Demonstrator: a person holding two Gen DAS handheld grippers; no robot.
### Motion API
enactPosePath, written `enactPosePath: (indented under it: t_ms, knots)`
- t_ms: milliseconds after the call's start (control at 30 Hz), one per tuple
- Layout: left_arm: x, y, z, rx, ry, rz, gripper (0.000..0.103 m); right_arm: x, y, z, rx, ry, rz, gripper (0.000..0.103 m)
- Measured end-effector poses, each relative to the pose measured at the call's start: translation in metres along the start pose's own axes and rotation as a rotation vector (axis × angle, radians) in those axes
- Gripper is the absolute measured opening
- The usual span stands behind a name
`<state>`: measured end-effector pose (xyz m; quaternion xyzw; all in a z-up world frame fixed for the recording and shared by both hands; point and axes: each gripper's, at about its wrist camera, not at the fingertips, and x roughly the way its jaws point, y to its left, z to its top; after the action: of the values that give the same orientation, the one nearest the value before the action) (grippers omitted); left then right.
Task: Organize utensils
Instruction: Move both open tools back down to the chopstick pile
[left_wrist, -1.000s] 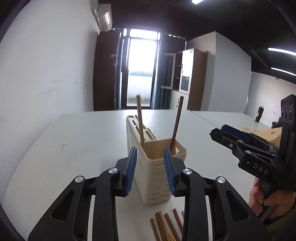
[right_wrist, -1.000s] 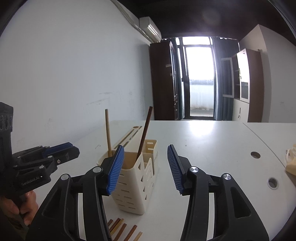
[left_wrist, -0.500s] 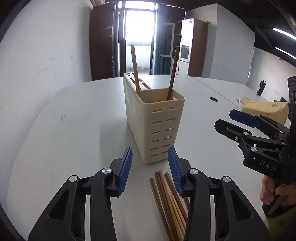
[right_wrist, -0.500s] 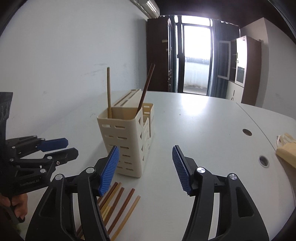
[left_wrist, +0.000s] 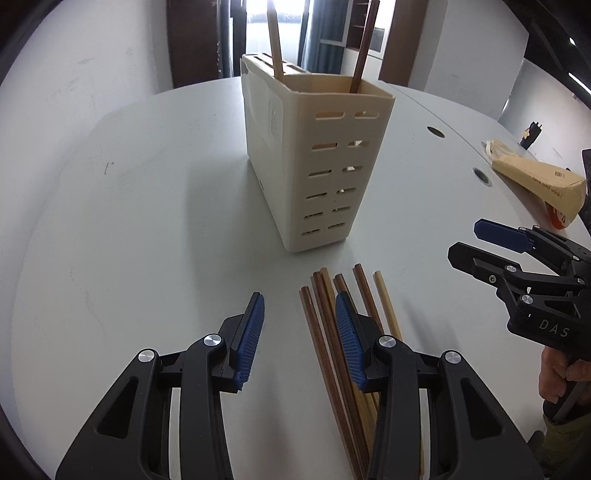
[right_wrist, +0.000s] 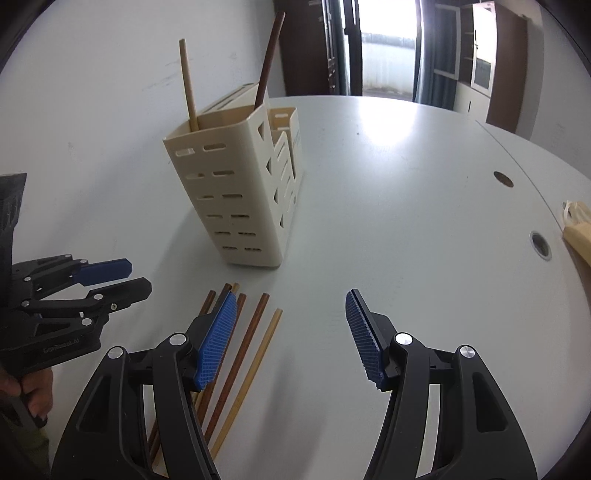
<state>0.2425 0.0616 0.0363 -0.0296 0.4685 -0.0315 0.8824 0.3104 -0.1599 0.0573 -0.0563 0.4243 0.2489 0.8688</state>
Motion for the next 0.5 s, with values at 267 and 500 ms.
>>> enactPosePath:
  t_ms: [267, 500]
  knots:
    - [0.023, 0.002, -0.001, -0.019, 0.109, -0.007, 0.04, 0.022, 0.0, -0.01, 0.035, 0.12, 0.023, 0.061]
    - [0.048, 0.001, -0.002, -0.022, 0.153, 0.008, 0.035, 0.048, 0.0, -0.013, 0.064, 0.176, 0.025, 0.057]
